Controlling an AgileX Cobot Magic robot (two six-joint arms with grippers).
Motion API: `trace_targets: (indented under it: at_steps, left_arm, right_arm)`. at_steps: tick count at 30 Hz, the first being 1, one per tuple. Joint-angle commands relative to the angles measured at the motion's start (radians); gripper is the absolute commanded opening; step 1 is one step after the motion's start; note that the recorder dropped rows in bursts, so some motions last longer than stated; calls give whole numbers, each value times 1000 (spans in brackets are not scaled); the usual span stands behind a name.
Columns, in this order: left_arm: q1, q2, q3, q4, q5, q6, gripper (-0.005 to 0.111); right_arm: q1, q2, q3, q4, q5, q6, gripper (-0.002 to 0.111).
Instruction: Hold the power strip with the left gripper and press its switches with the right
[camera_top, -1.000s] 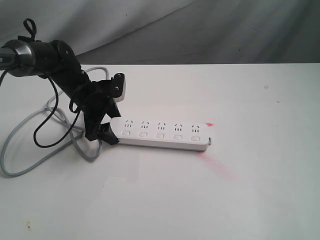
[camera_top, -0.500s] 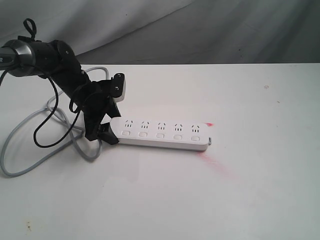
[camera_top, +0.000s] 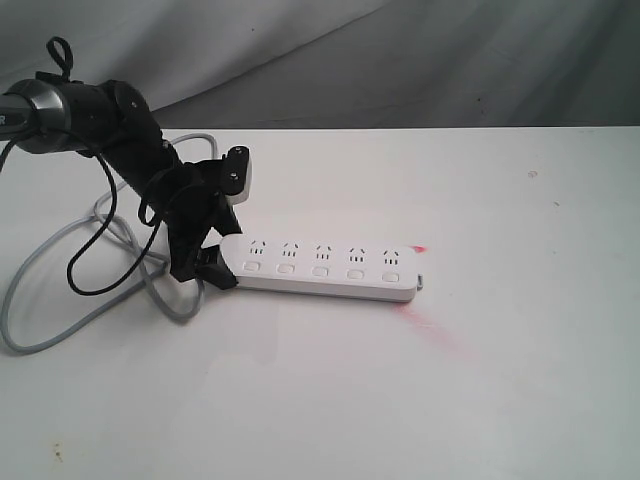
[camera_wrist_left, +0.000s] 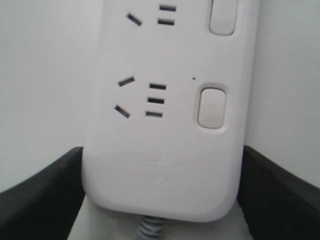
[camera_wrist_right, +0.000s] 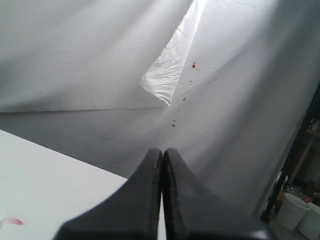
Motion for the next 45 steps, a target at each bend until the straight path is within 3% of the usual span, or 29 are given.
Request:
trace_targets:
  at_steps: [1, 2, 5, 10, 12, 15, 23, 45]
  left_arm:
    - [0, 2, 1, 22, -24, 1, 69]
    - [0, 2, 1, 22, -24, 1, 69]
    - [0, 2, 1, 22, -24, 1, 69]
    - [0, 2, 1, 22, -24, 1, 69]
    - [0, 2, 1, 22, -24, 1, 69]
    - [0, 2, 1, 22, -24, -2, 69]
    - [0, 2, 1, 22, -24, -2, 69]
    - [0, 2, 1, 22, -24, -2, 69]
  right_arm:
    - [-8, -4, 6, 8, -7, 23, 0]
    - [-8, -4, 6, 5, -7, 60, 0]
    - [-8, -4, 6, -370, -7, 372, 0]
    - [-8, -4, 6, -1188, -7, 1239, 0]
    - [-8, -4, 6, -1430, -3, 1481, 0]
    - [-8, -4, 6, -1648, 49, 1720, 0]
    - [-8, -4, 6, -1688, 177, 1797, 0]
    - [-8, -4, 70, -1682, 176, 1797, 0]
